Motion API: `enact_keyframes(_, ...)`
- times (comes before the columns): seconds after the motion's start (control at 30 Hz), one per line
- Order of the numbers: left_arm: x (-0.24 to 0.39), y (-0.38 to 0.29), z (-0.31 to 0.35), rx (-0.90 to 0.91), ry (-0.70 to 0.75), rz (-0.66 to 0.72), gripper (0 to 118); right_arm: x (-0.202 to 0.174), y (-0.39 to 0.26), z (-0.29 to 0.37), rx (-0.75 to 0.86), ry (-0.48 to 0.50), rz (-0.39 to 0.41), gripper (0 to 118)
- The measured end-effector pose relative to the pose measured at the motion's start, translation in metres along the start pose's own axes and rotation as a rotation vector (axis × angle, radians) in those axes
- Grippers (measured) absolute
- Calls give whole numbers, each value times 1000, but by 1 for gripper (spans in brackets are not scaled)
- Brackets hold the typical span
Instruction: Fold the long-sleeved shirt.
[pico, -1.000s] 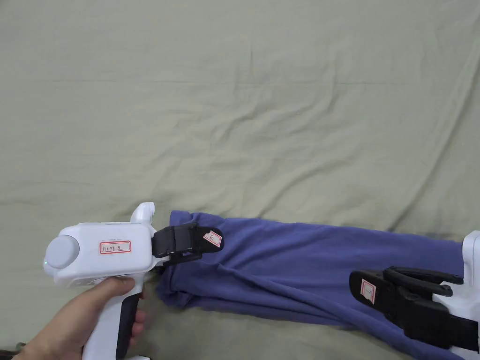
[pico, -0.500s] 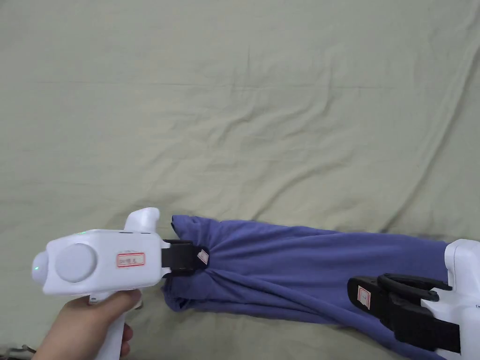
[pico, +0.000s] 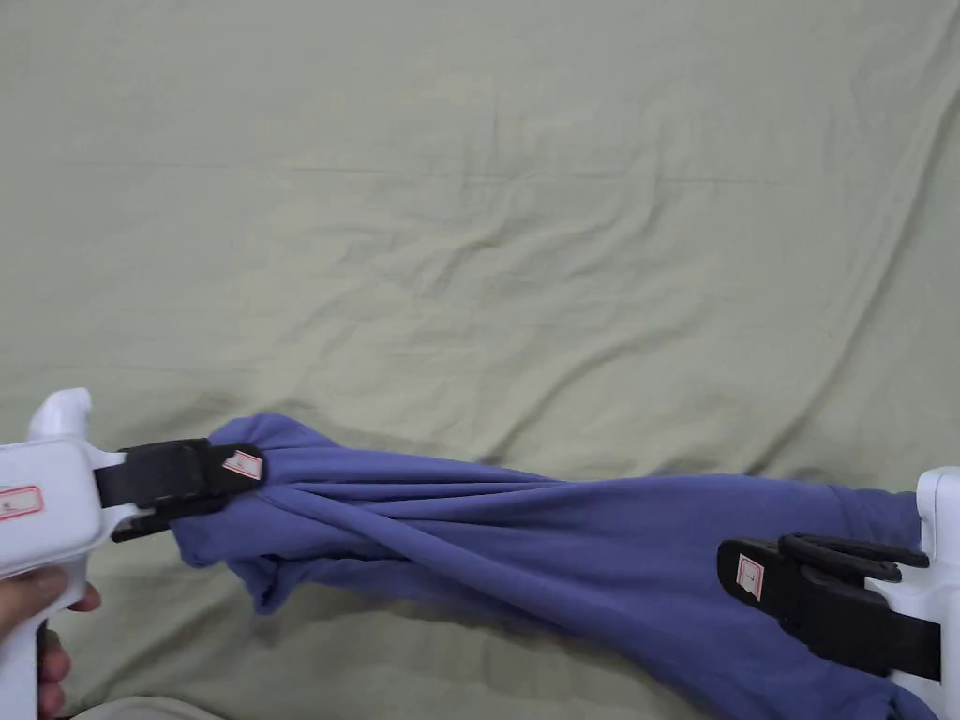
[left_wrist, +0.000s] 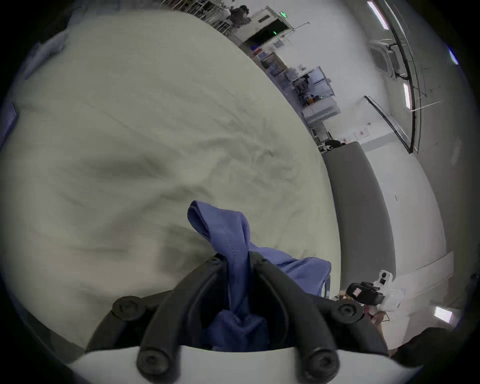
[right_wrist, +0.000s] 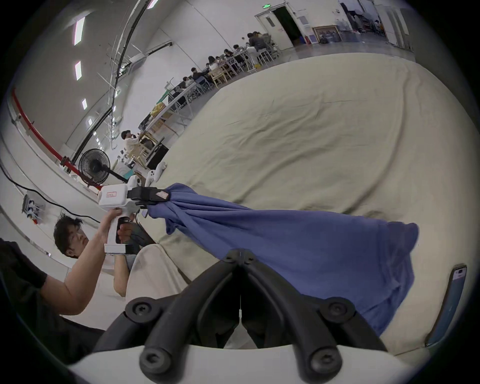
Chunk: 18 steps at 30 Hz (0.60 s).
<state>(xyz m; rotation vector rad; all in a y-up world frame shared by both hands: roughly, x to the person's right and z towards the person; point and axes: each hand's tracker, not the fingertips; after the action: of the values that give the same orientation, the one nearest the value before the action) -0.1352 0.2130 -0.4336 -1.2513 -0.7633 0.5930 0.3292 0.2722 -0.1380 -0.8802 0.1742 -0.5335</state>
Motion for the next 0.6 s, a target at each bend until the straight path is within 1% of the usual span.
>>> enact_keyframes(0.23, -21, 27, 51, 118, 74, 47, 13, -6, 7, -4, 15, 12, 10, 3)
enact_keyframes(0.33, -20, 34, 68, 171, 107, 54, 13, -7, 9, -6, 18, 9, 17, 3)
enact_keyframes(0.43, -6, 27, 64, 163, 123, 29, 13, -8, 10, -6, 28, 15, 15, 3)
enact_keyframes(0.6, 17, 10, 34, 106, 140, -51, 13, -12, 9, -5, 30, 7, 21, 3)
